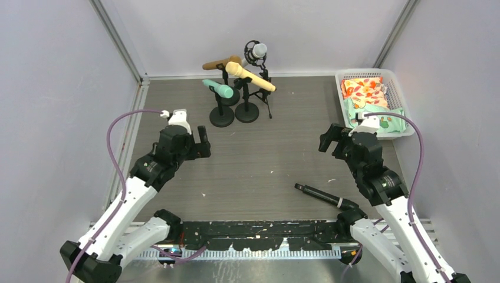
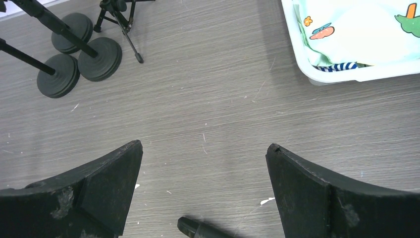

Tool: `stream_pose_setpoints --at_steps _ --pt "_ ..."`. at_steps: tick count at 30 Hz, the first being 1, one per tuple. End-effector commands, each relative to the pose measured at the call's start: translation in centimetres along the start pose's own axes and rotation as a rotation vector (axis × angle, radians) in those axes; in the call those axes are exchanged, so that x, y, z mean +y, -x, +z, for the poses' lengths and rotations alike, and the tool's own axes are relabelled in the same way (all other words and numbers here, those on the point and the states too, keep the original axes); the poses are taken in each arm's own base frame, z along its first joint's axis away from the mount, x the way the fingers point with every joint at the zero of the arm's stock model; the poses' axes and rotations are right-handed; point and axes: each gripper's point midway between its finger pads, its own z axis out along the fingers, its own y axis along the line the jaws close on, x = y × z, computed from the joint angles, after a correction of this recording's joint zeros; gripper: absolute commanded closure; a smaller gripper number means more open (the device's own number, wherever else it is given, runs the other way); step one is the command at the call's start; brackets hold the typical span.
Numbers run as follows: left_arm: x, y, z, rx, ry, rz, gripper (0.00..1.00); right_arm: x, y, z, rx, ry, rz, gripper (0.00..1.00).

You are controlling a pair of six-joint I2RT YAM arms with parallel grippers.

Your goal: Attach the microphones to the stand

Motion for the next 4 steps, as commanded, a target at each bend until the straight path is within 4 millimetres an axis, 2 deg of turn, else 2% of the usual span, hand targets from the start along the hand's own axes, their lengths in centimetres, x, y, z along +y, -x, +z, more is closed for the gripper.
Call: stream_pose_setpoints --at_steps 1,4 --pt "0.27 1.78 -0.08 -0.072 0.012 0.014 0.0 0.36 1.09 0.37 -0.057 0.016 0.003 0.0" --pt "-0.07 1.73 -0.06 -0.066 -0.004 0.012 0.0 0.59 1.16 0.39 -0.057 0.023 0.019 0.0"
